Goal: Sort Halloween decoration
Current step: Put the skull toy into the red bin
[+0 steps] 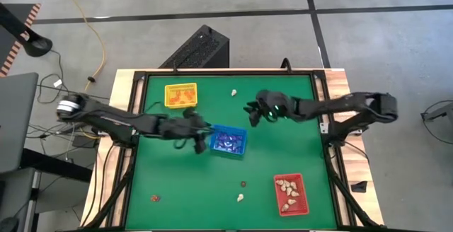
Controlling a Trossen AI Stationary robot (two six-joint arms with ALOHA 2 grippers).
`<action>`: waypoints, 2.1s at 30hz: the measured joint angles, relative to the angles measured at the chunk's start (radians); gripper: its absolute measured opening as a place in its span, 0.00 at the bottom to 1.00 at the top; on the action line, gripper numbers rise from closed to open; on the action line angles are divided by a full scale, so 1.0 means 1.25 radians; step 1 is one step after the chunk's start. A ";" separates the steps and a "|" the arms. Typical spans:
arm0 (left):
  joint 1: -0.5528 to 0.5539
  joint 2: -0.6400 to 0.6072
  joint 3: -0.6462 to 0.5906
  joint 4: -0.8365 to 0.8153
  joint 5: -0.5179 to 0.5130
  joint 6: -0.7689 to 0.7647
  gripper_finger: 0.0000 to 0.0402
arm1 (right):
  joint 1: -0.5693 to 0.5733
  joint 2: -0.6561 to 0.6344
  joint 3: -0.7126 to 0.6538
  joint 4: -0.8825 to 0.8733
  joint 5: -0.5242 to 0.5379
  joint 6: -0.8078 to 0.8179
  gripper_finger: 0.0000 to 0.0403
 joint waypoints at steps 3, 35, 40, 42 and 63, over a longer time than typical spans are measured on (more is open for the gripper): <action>-0.039 -0.094 -0.115 0.151 -0.021 0.011 0.36 | -0.068 0.071 0.071 -0.006 -0.070 -0.030 0.51; -0.165 -0.336 -0.340 0.295 -0.076 0.184 0.36 | -0.223 0.685 0.852 -0.724 -0.121 -0.010 0.62; -0.165 -0.336 -0.340 0.298 -0.074 0.177 0.36 | -0.201 0.683 0.852 -0.742 -0.049 0.003 0.62; -0.165 -0.336 -0.340 0.300 -0.074 0.174 0.36 | -0.195 0.688 0.852 -0.737 -0.047 0.003 0.62; -0.168 -0.337 -0.340 0.299 -0.056 0.178 0.36 | -0.177 0.656 0.849 -0.767 -0.063 0.003 0.19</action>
